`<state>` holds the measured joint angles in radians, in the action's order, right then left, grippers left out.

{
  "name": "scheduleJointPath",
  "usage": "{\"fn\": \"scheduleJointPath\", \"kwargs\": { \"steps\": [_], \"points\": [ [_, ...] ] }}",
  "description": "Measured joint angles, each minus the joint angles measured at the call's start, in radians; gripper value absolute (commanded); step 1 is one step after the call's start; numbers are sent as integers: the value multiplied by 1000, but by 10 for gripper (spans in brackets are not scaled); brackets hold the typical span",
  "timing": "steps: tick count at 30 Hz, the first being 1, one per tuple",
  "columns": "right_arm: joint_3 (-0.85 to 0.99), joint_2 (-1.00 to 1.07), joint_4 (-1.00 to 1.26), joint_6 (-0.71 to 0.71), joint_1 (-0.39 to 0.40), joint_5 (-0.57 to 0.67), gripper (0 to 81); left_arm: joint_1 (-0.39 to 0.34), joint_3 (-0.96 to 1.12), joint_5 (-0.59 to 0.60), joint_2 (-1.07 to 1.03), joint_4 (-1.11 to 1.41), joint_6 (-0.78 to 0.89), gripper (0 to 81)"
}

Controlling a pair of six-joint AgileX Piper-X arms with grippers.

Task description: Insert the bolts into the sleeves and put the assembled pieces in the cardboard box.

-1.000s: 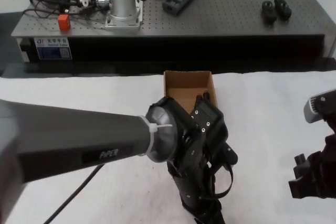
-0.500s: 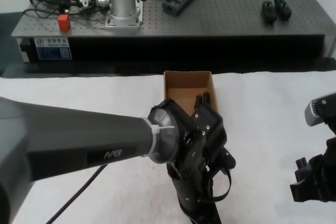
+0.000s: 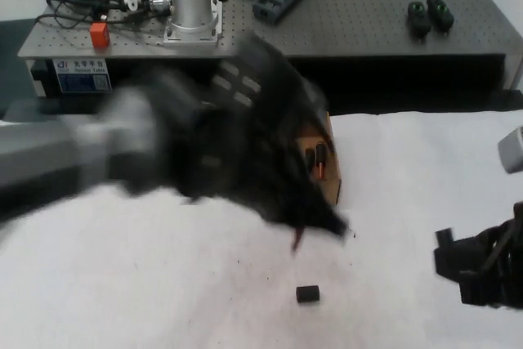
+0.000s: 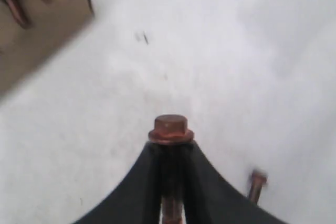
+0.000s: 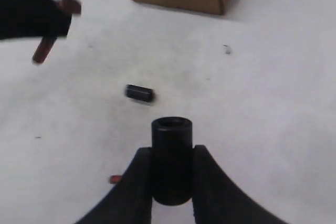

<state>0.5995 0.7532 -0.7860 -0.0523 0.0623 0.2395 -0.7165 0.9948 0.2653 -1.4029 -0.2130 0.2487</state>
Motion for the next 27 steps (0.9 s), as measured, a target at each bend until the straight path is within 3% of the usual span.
{"fn": "scheduleJointPath", "kwargs": {
  "steps": [4, 8, 11, 17, 27],
  "points": [
    [-66, -24, 101, 114, 32, 211, 40, 23, -119, 88, 92, 235, 143, 6],
    [-152, -21, 314, 264, 139, 322, 40, 27, -205, 138, 121, 417, 273, 6],
    [-174, -17, 422, 319, 192, 340, 40, 27, -242, 188, 121, 514, 367, 6],
    [-178, 73, 724, 424, 308, 351, 40, 27, -246, 207, 121, 555, 393, 6],
    [-178, 194, 955, 479, 323, 301, 40, 27, -246, 210, 121, 555, 393, 6]
  ]
}}
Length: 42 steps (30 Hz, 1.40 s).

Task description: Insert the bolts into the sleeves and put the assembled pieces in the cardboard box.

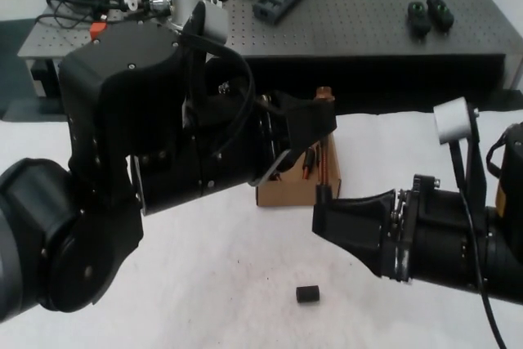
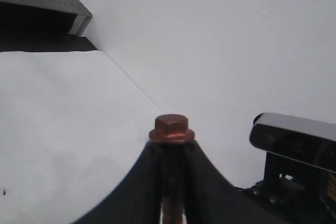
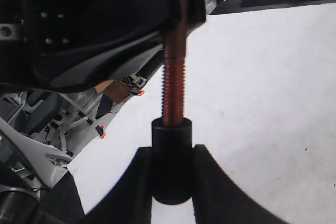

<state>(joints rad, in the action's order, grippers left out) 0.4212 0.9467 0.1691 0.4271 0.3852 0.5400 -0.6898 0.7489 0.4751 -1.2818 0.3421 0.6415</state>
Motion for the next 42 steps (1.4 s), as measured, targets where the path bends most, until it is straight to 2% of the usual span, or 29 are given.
{"fn": "scheduleJointPath", "kwargs": {
  "steps": [4, 10, 11, 13, 16, 17, 18, 22, 24, 31, 33, 35, 37, 42],
  "points": [
    [0, 0, 30, -17, 0, -13, 40, 0, 0, 2, 0, 3, 0, 6],
    [-5, 0, 118, -50, 0, -61, 40, 5, 0, 69, 3, -21, 17, 1],
    [-5, 0, 136, -69, -17, -85, 40, 5, 0, 69, 3, -26, 17, 18],
    [-5, 6, 150, -84, -47, -112, 40, 5, 0, 74, 3, -58, 17, 130],
    [9, 41, 154, -111, -89, -132, 40, 5, 0, 45, 3, -106, 14, 461],
    [21, 66, 154, -123, -103, -142, 40, 5, 0, 30, 3, -125, 2, 534],
    [40, 103, 154, -141, -118, -152, 40, 5, 0, 27, 3, -125, -1, 575],
    [94, 198, 150, -192, -138, -165, 40, 5, 0, -7, 3, -180, -71, 481],
    [153, 293, 151, -246, -147, -169, 40, 5, 0, -27, 3, -207, -119, 461],
    [341, 538, 169, -319, -150, -242, 40, 5, 0, -56, 3, -281, -211, 462],
    [434, 676, 132, -323, -150, -275, 40, 5, 0, -72, 3, -325, -253, 462],
    [498, 728, 92, -324, -150, -298, 40, 5, 0, -94, 3, -394, -294, 462],
    [646, 822, -36, -329, -150, -365, 40, 5, 0, -125, 3, -453, -350, 462],
    [847, 993, -251, -345, -150, -458, 40, 5, 0, -149, 3, -499, -404, 462]
  ]
}}
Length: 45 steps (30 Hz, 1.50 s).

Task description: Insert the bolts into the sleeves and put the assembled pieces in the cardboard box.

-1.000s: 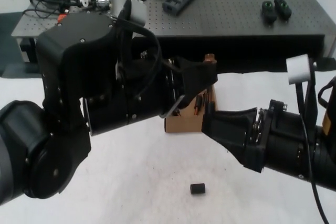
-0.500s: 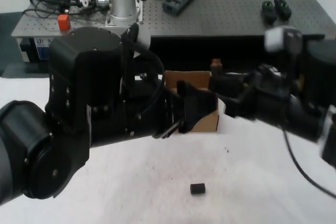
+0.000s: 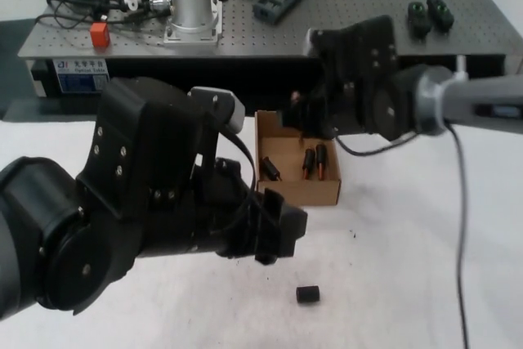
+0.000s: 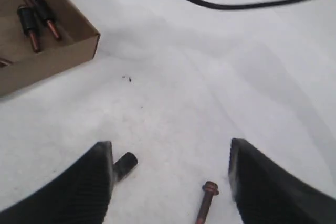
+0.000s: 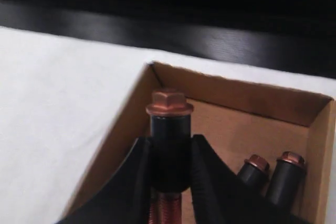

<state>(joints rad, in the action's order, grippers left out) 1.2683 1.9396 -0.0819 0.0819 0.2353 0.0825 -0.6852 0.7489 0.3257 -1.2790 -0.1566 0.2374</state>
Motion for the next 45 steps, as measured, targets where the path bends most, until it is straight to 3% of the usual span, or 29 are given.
{"fn": "scheduleJointPath", "kwargs": {
  "steps": [5, 6, 10, 11, 18, 22, 28, 33, 38, 45],
  "points": [
    [153, 136, -177, -19, 0, -43, 6, 0, 0, -2, 0, -9, -1, 462],
    [167, 151, -198, -19, 0, -44, 43, 0, 0, -2, 0, -10, -1, 462],
    [184, 175, -244, -19, 0, -45, 353, 0, 0, -6, 0, -10, -1, 462],
    [184, 176, -255, -19, 0, -39, 388, 0, 0, -5, 0, -10, -1, 462],
    [200, 166, -267, -26, -14, 14, 256, 0, 0, -19, 0, -44, -8, 462],
    [200, 76, -354, -133, -26, 74, 285, 0, 0, -33, 0, -121, -60, 462],
    [210, -143, -701, -380, -14, 91, 300, 0, 0, -152, 0, -293, -179, 462],
    [158, -134, -969, -538, 75, 50, 300, 0, 0, -220, 0, -350, -222, 462],
    [43, -116, -940, -580, 175, 1, 295, 0, 0, -247, 0, -371, -237, 462],
    [3, -57, -889, -602, 218, -38, 295, 0, 0, -254, 0, -371, -247, 462]
  ]
}}
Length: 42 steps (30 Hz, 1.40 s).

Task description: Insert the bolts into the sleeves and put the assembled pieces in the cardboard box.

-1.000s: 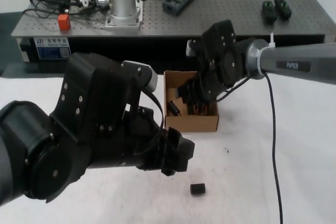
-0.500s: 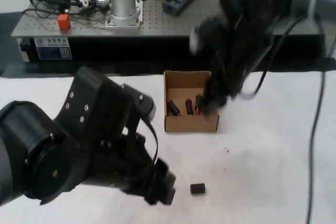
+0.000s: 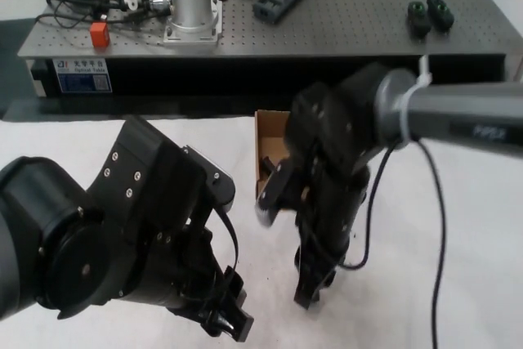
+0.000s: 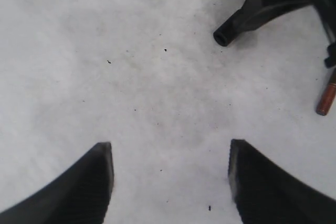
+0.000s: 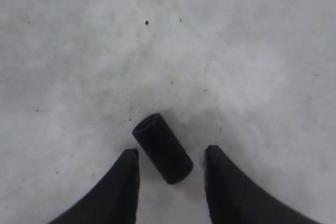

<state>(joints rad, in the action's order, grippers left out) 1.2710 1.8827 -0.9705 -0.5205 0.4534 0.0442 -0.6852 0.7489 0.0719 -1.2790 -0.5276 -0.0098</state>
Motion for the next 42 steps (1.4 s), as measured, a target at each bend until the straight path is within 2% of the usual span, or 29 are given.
{"fn": "scheduleJointPath", "kwargs": {
  "steps": [8, 10, 13, 15, 17, 20, 27, 31, 34, 42],
  "points": [
    [0, 77, 38, -7, 23, -17, 279, 0, 0, 0, 0, 0, 0, 462],
    [0, 77, 40, -7, 23, -34, 211, 0, 0, 0, 0, 0, -3, 462],
    [0, 77, 40, -7, 25, -50, 34, 0, 0, 0, 0, 0, -10, 462],
    [0, 77, 41, -7, 26, -64, 42, 0, 0, 54, 0, 0, -34, 462],
    [0, 77, 41, 9, 26, -71, 42, 0, 0, 157, -6, 0, -58, 462],
    [0, 64, 41, 74, 8, -85, 42, -15, 3, 196, -32, 0, -61, 462],
    [-120, -175, 74, 206, -136, -24, 42, -113, 156, 218, -242, -25, -76, 462],
    [-238, -403, 83, 261, -225, 10, 42, -170, 267, 219, -342, -65, -106, 462],
    [-331, -569, 83, 289, -280, 20, 42, -187, 313, 221, -387, -85, -117, 462],
    [-471, -903, 44, 298, -375, 26, 42, -278, 527, 181, -606, -203, -199, 462]
  ]
}}
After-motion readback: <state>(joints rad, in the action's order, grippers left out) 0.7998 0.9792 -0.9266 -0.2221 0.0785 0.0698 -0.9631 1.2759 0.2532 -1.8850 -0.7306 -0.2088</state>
